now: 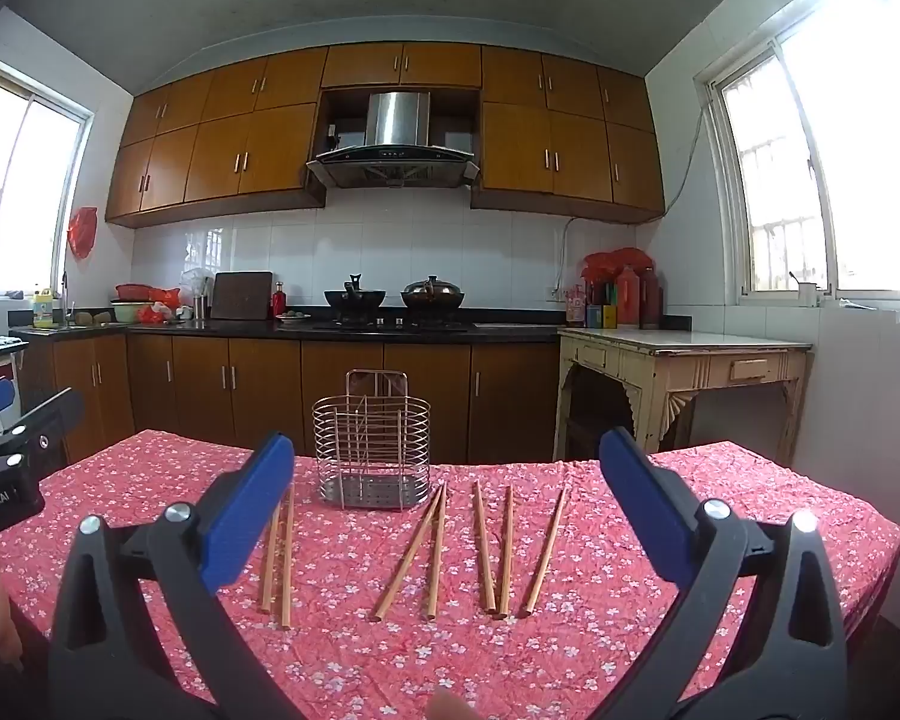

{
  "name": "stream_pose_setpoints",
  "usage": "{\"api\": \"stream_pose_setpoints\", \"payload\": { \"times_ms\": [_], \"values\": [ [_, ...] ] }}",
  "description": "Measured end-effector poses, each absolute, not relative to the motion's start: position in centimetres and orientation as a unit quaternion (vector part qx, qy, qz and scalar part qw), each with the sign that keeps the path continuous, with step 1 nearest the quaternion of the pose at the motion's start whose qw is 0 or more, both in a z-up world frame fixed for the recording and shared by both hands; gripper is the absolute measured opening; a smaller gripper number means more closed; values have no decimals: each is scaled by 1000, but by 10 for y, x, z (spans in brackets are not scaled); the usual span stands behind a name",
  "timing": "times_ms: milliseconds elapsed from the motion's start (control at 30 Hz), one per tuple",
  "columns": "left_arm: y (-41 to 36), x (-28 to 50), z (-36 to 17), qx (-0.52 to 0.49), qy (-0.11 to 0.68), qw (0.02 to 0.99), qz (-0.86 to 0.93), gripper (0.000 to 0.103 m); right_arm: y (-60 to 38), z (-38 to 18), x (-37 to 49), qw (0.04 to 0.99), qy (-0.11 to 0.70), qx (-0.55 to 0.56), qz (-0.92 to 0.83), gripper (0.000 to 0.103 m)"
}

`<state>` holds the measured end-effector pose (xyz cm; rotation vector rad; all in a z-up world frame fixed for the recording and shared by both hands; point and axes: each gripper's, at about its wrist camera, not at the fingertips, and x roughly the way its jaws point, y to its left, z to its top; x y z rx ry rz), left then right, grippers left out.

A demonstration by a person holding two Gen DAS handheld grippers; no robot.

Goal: Organize utensils

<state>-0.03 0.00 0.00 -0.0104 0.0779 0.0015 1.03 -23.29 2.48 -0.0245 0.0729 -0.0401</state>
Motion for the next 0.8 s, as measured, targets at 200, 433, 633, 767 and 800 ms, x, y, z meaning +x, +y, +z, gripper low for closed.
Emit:
{"api": "stream_pose_setpoints", "payload": {
  "times_ms": [200,433,633,767,800],
  "values": [
    [0,-1,0,-8,41,999,2,101,-233,25,10,999,36,-13,-20,99],
    [1,0,0,-8,43,999,1,101,-233,25,11,999,37,-12,-20,99],
    [4,3,-4,-10,43,999,1,101,-233,25,10,999,36,-12,-20,99],
    [4,3,-5,-9,43,999,1,101,-234,25,12,999,38,-11,-21,99],
    [4,3,-5,-10,44,999,1,101,-234,25,11,999,38,-11,-20,99]
  ]
}}
